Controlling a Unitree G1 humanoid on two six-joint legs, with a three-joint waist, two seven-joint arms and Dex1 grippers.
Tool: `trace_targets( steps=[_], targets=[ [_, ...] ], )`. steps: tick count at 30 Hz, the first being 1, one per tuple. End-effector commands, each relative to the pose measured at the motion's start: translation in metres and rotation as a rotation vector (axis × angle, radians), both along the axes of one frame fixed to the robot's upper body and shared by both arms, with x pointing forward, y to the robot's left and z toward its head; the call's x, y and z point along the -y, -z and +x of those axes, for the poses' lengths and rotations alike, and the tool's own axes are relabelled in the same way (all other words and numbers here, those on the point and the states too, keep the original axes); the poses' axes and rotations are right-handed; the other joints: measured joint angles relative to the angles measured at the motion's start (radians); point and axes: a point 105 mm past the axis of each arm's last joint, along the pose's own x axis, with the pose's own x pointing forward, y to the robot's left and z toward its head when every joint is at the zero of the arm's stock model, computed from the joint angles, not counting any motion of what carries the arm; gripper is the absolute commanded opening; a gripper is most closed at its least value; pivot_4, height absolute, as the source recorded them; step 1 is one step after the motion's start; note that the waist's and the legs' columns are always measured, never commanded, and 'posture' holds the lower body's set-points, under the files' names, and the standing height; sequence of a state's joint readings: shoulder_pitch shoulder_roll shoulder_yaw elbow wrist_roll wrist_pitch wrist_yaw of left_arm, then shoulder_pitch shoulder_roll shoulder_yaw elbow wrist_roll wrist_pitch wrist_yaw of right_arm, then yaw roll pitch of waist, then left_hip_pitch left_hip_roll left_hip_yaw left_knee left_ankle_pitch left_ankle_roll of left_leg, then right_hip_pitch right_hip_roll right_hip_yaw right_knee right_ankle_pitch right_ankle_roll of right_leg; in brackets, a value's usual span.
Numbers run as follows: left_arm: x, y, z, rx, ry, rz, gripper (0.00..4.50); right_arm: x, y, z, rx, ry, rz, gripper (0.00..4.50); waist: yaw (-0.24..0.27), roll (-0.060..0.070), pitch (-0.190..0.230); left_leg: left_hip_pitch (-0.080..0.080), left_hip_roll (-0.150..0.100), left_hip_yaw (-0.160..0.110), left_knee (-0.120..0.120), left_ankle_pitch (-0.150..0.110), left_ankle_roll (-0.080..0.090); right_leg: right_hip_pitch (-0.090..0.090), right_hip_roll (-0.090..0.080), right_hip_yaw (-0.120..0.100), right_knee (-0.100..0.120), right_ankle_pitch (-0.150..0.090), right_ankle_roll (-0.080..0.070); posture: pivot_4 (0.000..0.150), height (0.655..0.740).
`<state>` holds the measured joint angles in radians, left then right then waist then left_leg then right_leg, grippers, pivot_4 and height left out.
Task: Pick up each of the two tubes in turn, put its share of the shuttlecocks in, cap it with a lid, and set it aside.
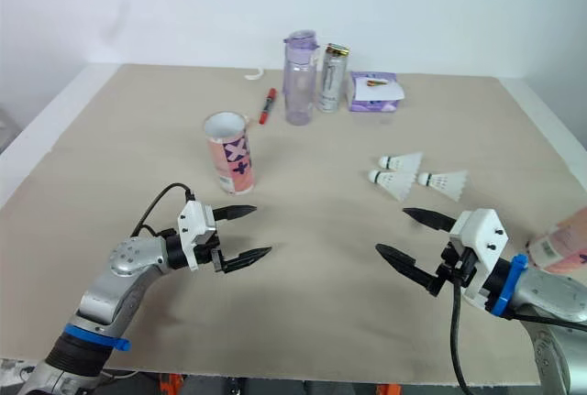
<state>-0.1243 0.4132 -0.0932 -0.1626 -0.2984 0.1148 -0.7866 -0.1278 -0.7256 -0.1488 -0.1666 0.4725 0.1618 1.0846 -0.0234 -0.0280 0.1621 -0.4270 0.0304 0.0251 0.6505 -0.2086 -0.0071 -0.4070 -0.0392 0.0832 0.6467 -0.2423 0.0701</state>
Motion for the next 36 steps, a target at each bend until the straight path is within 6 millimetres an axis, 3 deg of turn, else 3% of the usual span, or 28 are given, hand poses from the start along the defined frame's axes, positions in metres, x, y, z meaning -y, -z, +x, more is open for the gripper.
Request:
trace_targets(
  steps=[1, 7, 14, 36],
  targets=[
    [-0.024, -0.01, 0.009, 0.042, -0.148, -0.009, 4.5, -0.01, 0.005, 0.013, 0.008, -0.089, -0.02, 4.34, 0.003, 0.0, 0.0, 0.0, 0.0, 0.0, 0.0, 0.0, 0.0, 0.0, 0.0, 0.0, 0.0, 0.0, 0.0, 0.15, 0.74],
    [-0.052, -0.007, 0.022, 0.025, -0.255, -0.005, 4.5, -0.022, 0.003, 0.024, 0.019, -0.156, 0.0, 4.34, 0.006, 0.0, 0.0, -0.002, -0.001, -0.001, 0.001, 0.0, 0.0, 0.0, -0.002, -0.001, 0.0, 0.0, 0.0, 0.15, 0.74],
    [-0.066, -0.005, 0.046, 0.0, -0.285, 0.023, 4.5, -0.025, 0.001, 0.029, 0.049, -0.151, -0.003, 4.34, 0.003, 0.0, 0.0, 0.0, 0.001, -0.001, 0.001, 0.0, 0.0, 0.001, 0.001, -0.002, 0.0, 0.003, -0.002, 0.15, 0.74],
    [-0.043, -0.002, 0.1, -0.058, -0.12, 0.089, 4.5, -0.024, 0.001, 0.022, 0.082, -0.083, -0.027, 4.34, 0.003, 0.0, 0.0, -0.001, 0.0, -0.001, 0.002, 0.0, 0.0, 0.0, 0.002, -0.001, 0.001, 0.003, -0.001, 0.15, 0.74]
  ],
)
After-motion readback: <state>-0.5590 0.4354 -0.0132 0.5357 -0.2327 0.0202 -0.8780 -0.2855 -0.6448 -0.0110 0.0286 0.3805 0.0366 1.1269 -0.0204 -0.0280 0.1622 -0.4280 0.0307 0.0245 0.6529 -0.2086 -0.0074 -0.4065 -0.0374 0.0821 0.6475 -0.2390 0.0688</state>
